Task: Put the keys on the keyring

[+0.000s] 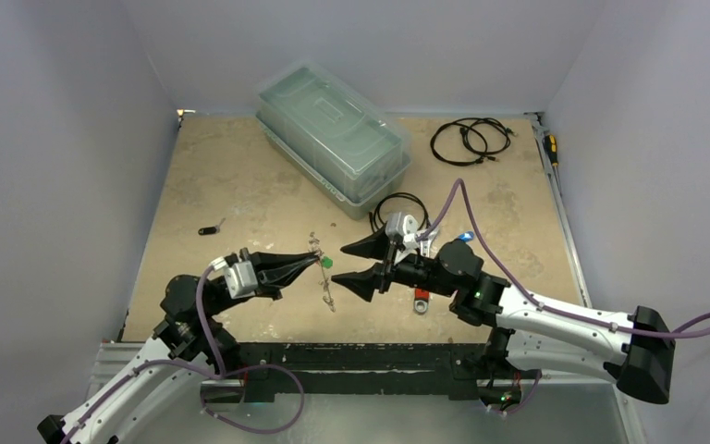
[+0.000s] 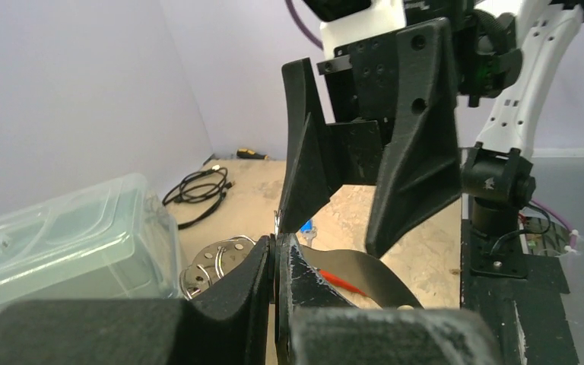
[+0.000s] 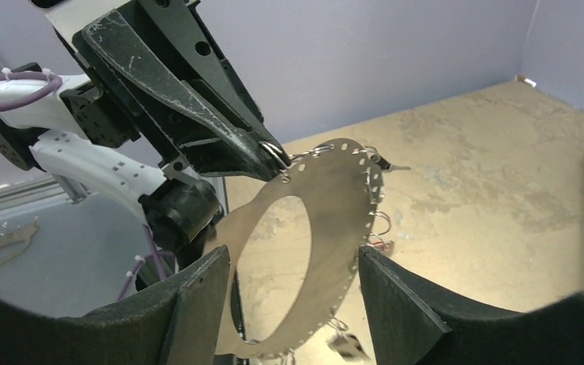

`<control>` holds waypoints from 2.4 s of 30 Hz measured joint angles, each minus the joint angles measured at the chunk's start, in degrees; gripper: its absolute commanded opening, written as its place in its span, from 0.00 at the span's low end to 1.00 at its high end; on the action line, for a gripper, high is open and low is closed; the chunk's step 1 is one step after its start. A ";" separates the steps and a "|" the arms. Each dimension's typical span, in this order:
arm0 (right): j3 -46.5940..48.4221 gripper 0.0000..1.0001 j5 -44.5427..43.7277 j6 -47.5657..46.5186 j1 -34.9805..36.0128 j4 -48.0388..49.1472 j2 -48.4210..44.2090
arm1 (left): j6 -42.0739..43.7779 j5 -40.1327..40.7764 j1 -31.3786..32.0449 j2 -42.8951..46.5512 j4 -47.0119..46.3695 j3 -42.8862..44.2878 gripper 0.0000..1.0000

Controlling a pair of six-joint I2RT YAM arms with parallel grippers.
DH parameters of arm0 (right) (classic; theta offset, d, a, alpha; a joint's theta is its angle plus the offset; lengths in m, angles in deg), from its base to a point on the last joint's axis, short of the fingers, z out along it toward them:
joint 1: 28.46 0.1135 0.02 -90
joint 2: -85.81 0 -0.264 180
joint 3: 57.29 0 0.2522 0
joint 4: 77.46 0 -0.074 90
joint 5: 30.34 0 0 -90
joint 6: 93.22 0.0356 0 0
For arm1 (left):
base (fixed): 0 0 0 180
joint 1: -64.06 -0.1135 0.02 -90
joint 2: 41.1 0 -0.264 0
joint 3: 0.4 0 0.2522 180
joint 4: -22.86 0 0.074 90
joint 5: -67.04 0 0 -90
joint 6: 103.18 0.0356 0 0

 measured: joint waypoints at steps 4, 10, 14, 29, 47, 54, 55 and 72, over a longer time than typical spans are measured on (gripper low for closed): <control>-0.94 0.59 0.42 -3.26 0.07 3.17 -0.81 | -1.49 -3.02 0.00 0.72 -2.36 0.00 0.00; -0.92 0.51 2.56 -7.91 0.07 5.92 -1.16 | -3.80 -7.10 0.00 1.38 -6.01 -0.13 0.00; -0.85 0.49 5.51 -10.40 0.07 6.97 -1.36 | -5.20 -9.05 0.00 1.36 -7.93 -0.17 0.00; 3.32 0.42 14.88 -14.08 0.07 9.27 -0.24 | -7.32 -11.15 0.00 1.25 -10.56 -0.87 0.00; 5.77 0.25 15.80 -14.40 0.09 9.11 4.33 | -7.45 -11.56 0.00 1.25 -11.02 -0.98 0.00; 7.78 0.06 18.08 -14.21 0.02 8.96 5.81 | -7.45 -10.84 -0.33 1.27 -12.72 -0.98 0.00; 7.96 0.02 18.36 -14.14 0.02 9.01 6.05 | -7.45 -10.71 -0.35 1.27 -12.94 -0.98 0.00; 8.79 0.00 14.69 -20.28 0.09 0.04 5.22 | -1.79 -8.74 -0.31 3.19 -2.56 0.39 0.56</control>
